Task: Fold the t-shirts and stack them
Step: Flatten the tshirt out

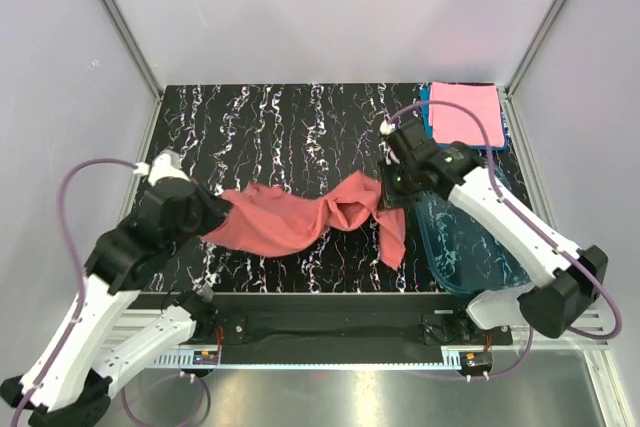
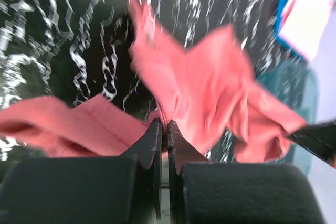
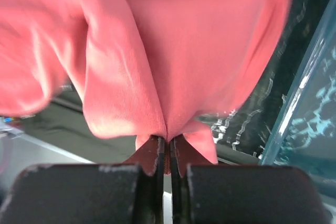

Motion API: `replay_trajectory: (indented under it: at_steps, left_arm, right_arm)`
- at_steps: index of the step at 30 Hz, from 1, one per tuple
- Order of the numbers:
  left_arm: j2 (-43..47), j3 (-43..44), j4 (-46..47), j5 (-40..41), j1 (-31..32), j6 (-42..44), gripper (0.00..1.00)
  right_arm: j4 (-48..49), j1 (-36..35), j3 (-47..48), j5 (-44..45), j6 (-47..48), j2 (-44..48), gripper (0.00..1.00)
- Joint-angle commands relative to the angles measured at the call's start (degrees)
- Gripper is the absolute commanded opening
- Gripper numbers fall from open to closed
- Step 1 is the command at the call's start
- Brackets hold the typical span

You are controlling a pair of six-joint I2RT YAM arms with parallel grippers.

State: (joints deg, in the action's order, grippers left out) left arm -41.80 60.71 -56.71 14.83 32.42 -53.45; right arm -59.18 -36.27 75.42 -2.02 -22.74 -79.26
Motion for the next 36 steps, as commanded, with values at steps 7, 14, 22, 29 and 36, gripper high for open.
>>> replay_trajectory:
  at_steps: [7, 14, 22, 29, 36]
  left_arm:
    - [-12.6, 9.5, -2.6, 9.3, -8.7, 2.2, 0.03]
    - [-21.6, 6.4, 7.1, -2.9, -22.5, 7.6, 0.12]
    - [-19.6, 1.3, 7.5, -6.1, -22.7, 8.6, 0.82]
    - [-12.5, -3.0, 3.2, -8.3, -22.6, 8.6, 0.77]
    - [-7.6, -6.2, 1.5, -10.2, -22.6, 8.3, 0.76]
  right_arm:
    - [-4.0, 4.7, 28.6, -9.2, 6.3, -26.8, 0.55]
    - [-7.8, 4.7, 31.9, -10.3, 7.7, -27.4, 0.69]
    - [6.7, 0.6, 3.9, -15.8, 1.7, -17.5, 0.44]
    - [12.6, -0.7, 0.4, -18.0, -4.3, -20.0, 0.41]
    - [15.2, -0.7, -3.3, -14.2, -15.2, -17.7, 0.40]
